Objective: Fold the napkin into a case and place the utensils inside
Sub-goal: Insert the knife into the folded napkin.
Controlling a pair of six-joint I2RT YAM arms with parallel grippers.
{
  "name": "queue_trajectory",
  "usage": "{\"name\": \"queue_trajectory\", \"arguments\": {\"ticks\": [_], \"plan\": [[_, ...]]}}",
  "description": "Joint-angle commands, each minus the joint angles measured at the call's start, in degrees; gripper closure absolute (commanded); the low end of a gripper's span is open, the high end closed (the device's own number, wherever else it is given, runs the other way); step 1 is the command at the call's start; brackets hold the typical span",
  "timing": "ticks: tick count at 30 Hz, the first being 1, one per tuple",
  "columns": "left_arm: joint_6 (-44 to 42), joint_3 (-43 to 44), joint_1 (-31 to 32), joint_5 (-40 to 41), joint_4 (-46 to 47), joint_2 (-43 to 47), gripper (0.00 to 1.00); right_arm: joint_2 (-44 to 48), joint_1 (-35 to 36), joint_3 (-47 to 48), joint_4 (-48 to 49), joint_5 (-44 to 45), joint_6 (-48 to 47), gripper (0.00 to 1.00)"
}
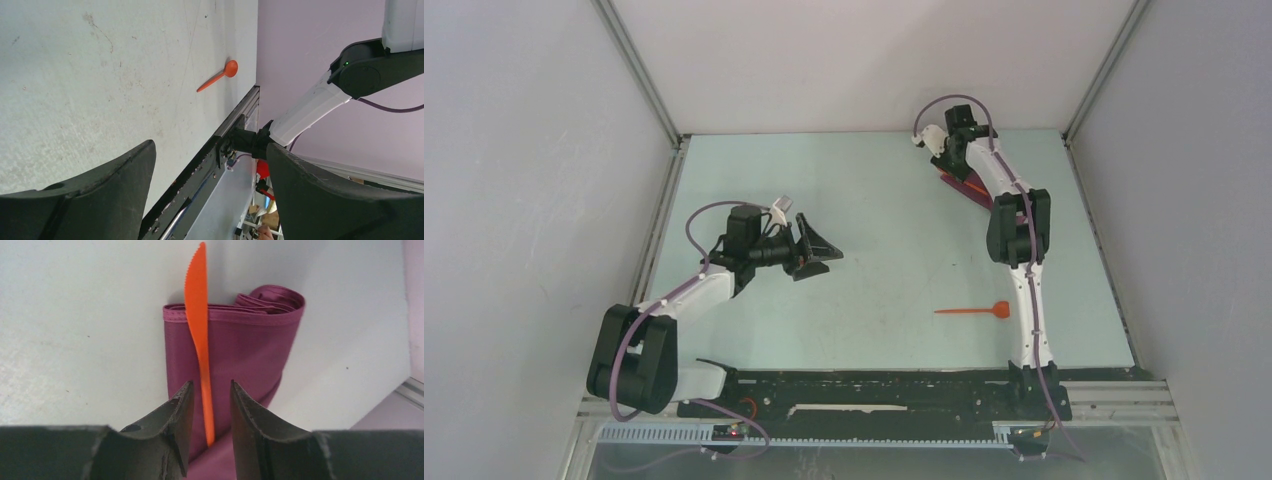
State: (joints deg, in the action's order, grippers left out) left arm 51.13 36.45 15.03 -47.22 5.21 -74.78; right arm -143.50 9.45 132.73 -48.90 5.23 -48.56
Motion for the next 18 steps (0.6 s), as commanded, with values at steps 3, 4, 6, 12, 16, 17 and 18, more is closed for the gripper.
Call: {"name": "queue_trajectory", "arguments": {"ticks": [3,4,6,12,16,17,18], "plan": [[0.72,0.82,-0.16,-1.12,1.82,0.12,0.14,-1.93,-0.48,3.08,-0.83,-1.11,-0.93,0.61],[0.72,0.82,-0.17,-1.15,1.82,0.16,0.14,-2.11,-0.49,3.07,-0.92,-1.38,-0.93,0.61],[0.72,0.82,-0.17,-1.11,1.88,0.17,0.14,-2.34,-0.49,3.07,-0.8,-1.52,-0.88,0.62],[0.73,0.74,-0.17,-1.21,1.95,0.16,0.14,-3.16,-0.76,3.58,-0.63,-1.29,-0.82,0.65],[0.76,0.73,-0.17,-1.29,2.08,-0.01,0.14,-3.7,-0.83,4.06,-0.7,-1.28,-0.93,0.66],[0.8,0.8,-0.17,-1.29,2.09,-0.05,0.14,-3.84,-0.88,4.23,-0.75,-1.28,-0.93,0.67],[0.87,0.82,-0.17,-1.34,2.23,-0.09,0.14,-3.97,-0.92,4.36,-0.83,-1.26,-0.93,0.67]]}}
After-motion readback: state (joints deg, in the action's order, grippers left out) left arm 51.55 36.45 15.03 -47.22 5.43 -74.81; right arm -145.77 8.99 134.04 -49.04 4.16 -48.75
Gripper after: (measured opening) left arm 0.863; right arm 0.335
